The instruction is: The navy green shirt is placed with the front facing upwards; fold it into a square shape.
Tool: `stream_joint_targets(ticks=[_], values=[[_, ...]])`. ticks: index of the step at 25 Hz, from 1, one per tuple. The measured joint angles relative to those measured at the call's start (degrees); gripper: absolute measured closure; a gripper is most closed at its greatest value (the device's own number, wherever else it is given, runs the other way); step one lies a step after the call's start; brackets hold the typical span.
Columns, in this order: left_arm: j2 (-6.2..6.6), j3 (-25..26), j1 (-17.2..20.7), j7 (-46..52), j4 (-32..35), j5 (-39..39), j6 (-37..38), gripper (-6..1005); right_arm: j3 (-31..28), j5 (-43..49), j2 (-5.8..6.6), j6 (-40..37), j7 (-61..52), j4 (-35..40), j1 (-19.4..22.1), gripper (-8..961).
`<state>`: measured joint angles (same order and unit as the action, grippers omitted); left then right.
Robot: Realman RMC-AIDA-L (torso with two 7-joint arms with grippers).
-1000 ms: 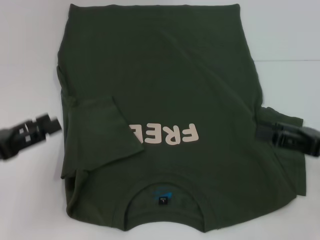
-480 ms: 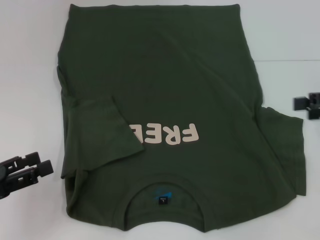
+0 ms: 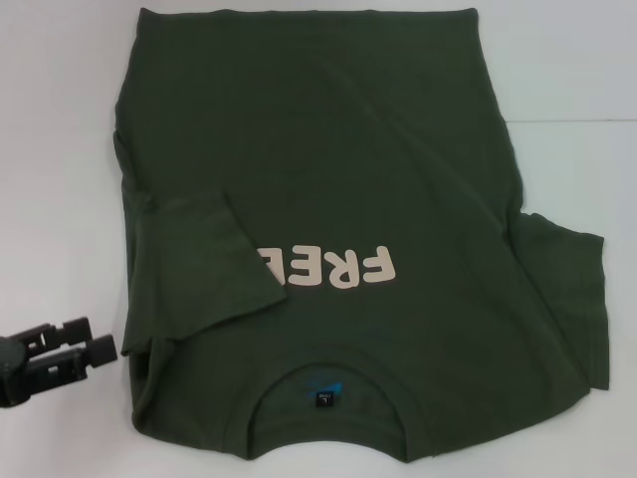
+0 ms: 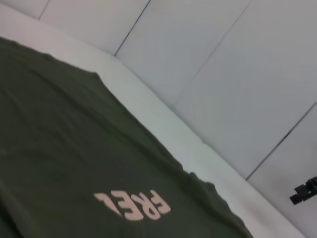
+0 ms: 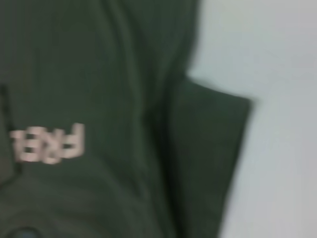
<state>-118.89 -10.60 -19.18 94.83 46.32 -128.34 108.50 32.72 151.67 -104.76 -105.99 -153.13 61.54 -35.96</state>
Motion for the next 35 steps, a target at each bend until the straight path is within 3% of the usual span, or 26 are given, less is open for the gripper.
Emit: stream_joint_targets(ticks=[14,35], values=[[-0.02,0.21,-0.33,-0.35,-0.25,-0.71,-0.22,187,0.62,0.95,-1.23,12.98,1.12,-13.58,-0.98,75],[-0.37,0.40,-1.50,-0.53,-0.47,-0.24,-0.91,188,0.03,-0.04,-4.06,24.77,0.48,-23.52,-2.81,75]])
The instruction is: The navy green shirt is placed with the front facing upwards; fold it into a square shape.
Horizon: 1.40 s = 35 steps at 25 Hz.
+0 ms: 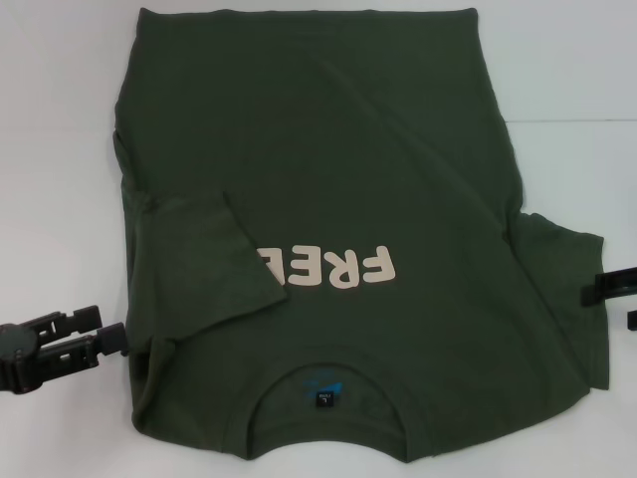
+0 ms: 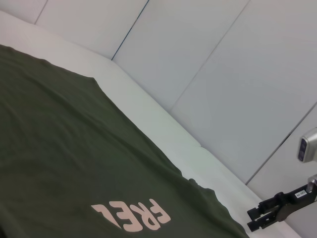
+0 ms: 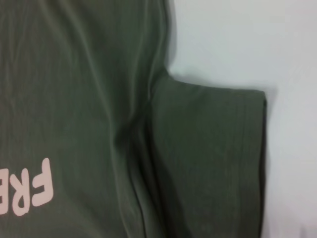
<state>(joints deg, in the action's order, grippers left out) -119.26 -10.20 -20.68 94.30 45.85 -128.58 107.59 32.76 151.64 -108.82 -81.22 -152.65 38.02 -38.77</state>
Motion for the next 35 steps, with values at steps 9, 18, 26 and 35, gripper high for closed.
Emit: stream_joint_targets(ticks=[9,18,26,35], values=[[-0.11,0.01,-0.23,0.00,-0.07,0.00,-0.03,189,0.05,-0.20,-1.31,1.84,0.04,-0.19,-0.39,76],[-0.08,0.00,-0.34,-0.09,-0.06,0.00,-0.02,189,0.42,-0.22,-1.81,3.49,0.07,-1.07,-0.32,76],[-0.08,0.00,-0.52,-0.09,-0.06,0.00,-0.11,189,0.38,-0.21,-1.78,3.63,0.08,-1.10,-0.28,77],[-0.08,-0.02,-0.88,-0.09,-0.06,0.00,-0.54,190,0.44,-0.31,-1.79,4.26,0.13,-1.73,-0.37,77]])
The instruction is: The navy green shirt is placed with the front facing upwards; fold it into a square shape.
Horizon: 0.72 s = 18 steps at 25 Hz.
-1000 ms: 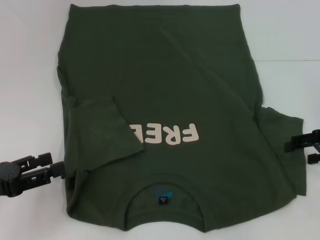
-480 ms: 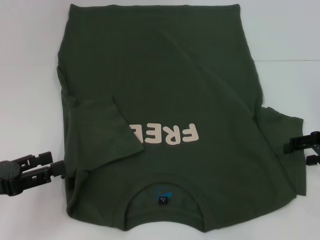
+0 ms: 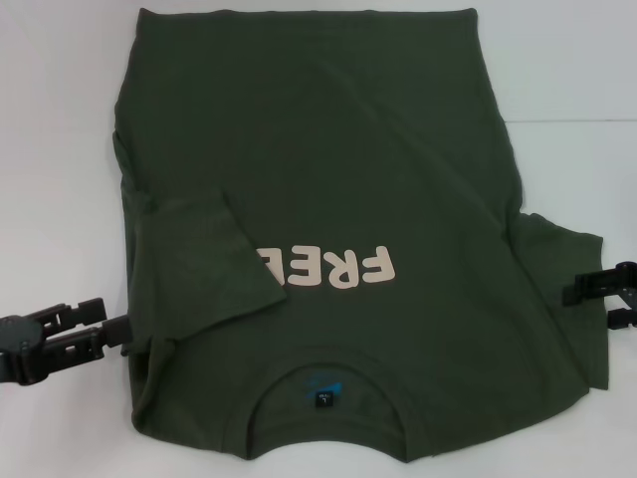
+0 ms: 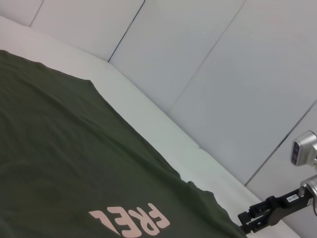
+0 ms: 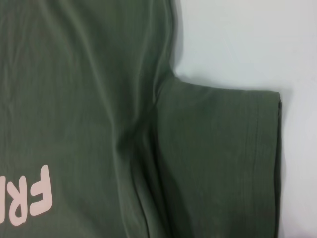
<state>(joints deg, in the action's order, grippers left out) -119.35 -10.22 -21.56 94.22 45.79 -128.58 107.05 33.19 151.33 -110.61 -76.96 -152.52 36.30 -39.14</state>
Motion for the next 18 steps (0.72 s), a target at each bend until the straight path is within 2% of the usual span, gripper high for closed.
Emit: stream_joint_targets(ticks=[18], values=[[0.00,0.00,-0.45,-0.29,-0.60,0.00,-0.19,190,-0.33,-1.30,-0.37,0.33,0.05,-0.69,-0.05,73]])
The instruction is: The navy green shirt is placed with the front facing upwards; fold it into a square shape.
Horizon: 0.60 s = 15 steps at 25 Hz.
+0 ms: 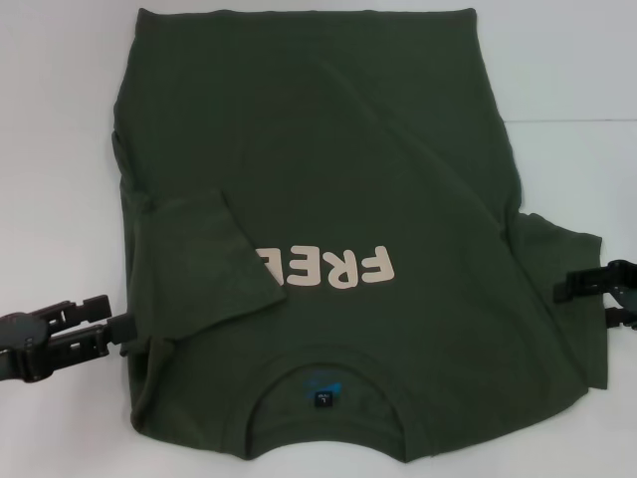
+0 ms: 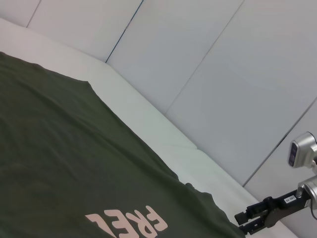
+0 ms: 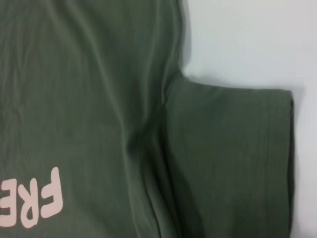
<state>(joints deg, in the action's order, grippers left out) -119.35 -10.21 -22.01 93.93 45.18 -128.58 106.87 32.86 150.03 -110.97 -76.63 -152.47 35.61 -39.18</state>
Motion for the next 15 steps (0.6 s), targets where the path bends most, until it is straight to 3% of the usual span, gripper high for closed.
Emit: stream_joint_targets(ticks=[15], values=[[0.00,0.02,-0.26,-0.13,-0.01,0.00,0.00,191,0.18,-0.38,0.47,0.36,0.06,-0.88,-0.01,74]])
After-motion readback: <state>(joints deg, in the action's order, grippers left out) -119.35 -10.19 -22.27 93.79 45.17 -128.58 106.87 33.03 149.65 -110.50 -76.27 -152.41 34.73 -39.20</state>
